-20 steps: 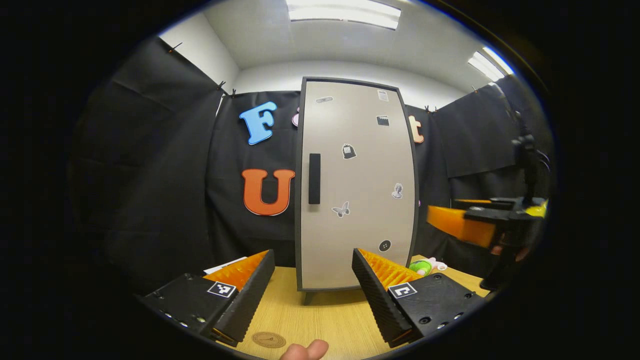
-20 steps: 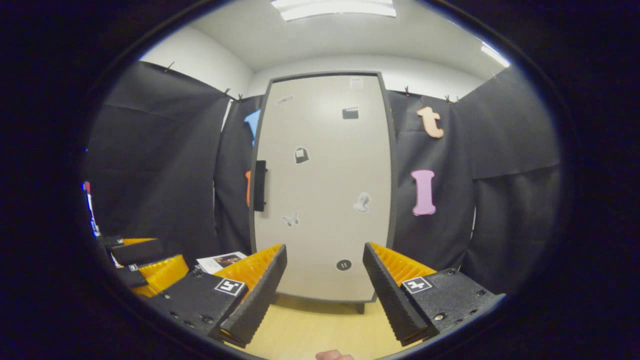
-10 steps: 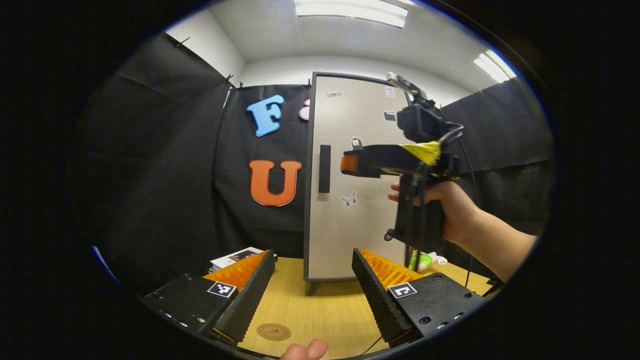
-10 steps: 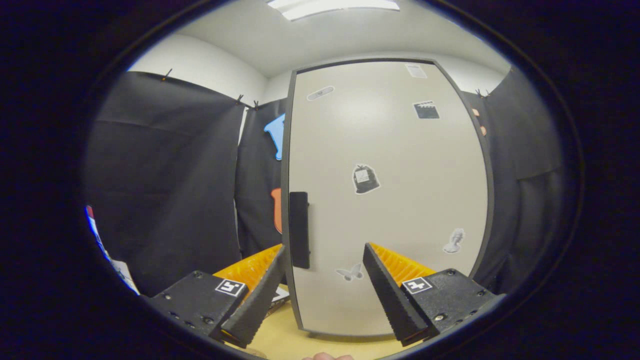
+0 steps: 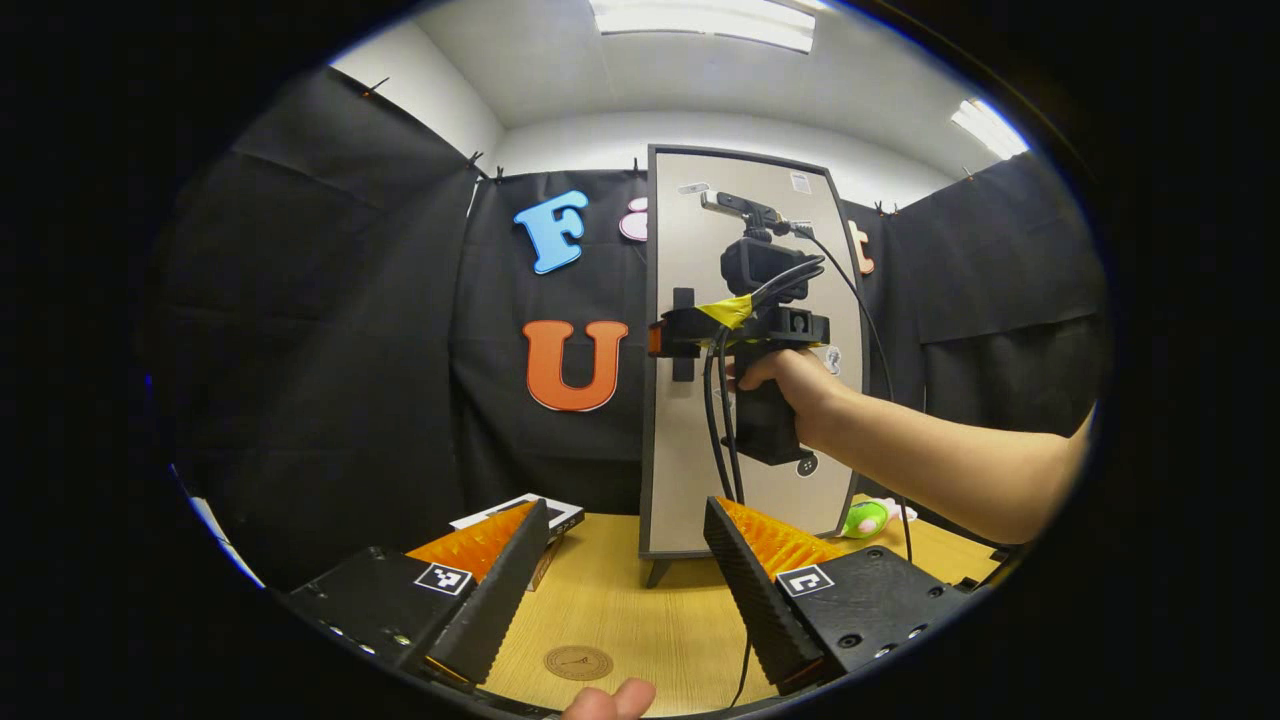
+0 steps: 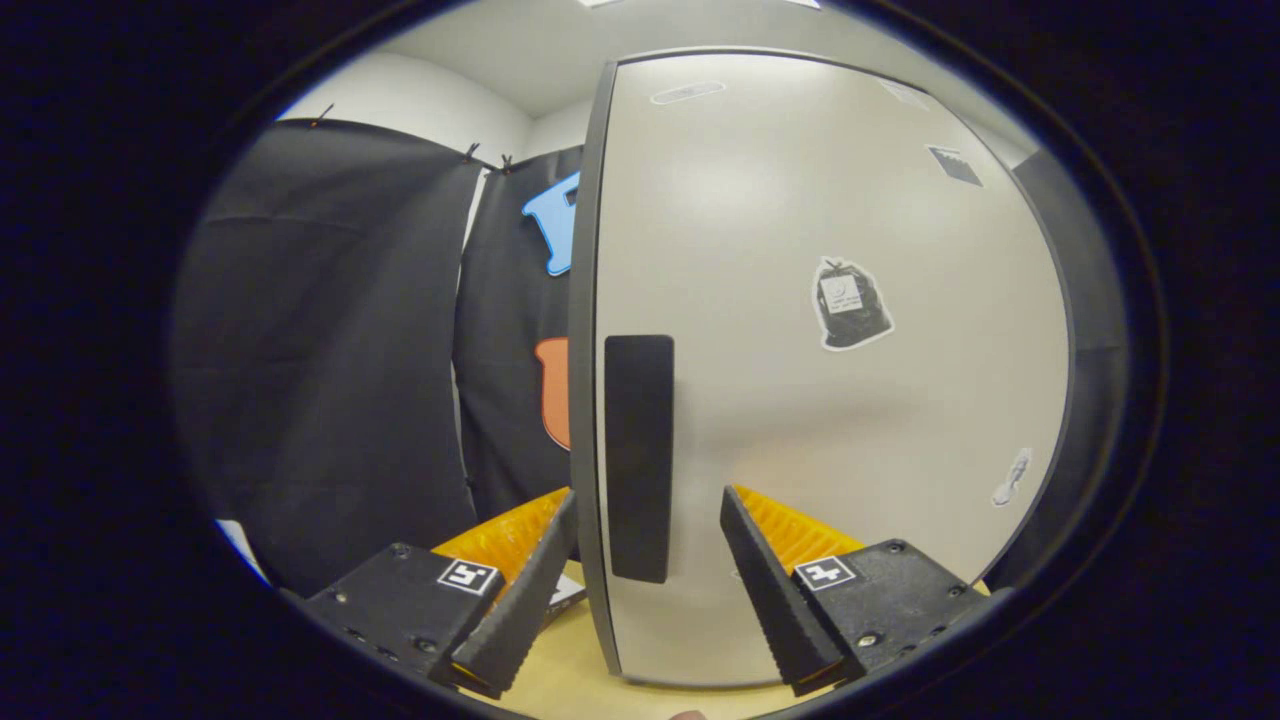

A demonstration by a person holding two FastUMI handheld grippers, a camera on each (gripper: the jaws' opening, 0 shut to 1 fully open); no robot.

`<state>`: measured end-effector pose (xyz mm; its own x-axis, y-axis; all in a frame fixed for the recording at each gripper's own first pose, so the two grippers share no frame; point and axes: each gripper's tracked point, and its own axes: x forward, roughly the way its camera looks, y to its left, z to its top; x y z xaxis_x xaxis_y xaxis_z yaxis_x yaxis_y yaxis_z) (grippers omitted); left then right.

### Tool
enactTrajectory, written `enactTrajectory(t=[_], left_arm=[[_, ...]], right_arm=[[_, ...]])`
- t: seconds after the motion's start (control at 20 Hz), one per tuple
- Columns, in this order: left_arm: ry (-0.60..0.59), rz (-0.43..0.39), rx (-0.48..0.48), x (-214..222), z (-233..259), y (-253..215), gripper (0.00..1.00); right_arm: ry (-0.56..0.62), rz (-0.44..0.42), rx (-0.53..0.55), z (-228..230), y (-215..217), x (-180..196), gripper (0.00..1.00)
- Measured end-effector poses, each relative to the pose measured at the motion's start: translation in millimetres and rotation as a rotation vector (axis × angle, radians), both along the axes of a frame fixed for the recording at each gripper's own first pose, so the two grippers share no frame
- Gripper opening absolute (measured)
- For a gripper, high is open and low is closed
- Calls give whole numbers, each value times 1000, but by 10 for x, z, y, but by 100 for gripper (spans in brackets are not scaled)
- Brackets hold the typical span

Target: Open the cabinet door with the right hand, grasp the bottle in the cabinet with the left hand and place it on the coaster, then close the cabinet door with the right hand.

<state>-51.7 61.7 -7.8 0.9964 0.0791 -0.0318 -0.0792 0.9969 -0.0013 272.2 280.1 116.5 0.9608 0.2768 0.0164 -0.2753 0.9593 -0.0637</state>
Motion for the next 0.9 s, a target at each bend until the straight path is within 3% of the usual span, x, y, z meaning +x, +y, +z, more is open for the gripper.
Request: enactTrajectory(t=[0.1,0.35,0.45,0.55,0.75,0.9], left_arm=[[-1,5,-2,4,8,44,95],[-4,18,-12,8,19,116,95],[-6,23,-11,11,34,133,94],[-8,26,-8,7,36,158,95],[-8,23,-8,14,42,170,95],[-8,17,-10,5,46,166,95]], right_arm=[[-4,-4,2,18,32,49,85],[-13,-24,-2,44,73,91,46],[-19,-39,-10,41,63,113,36],[-19,-37,-6,55,37,86,39],[-10,-24,-17,44,40,84,27],[5,12,-18,41,36,21,24]])
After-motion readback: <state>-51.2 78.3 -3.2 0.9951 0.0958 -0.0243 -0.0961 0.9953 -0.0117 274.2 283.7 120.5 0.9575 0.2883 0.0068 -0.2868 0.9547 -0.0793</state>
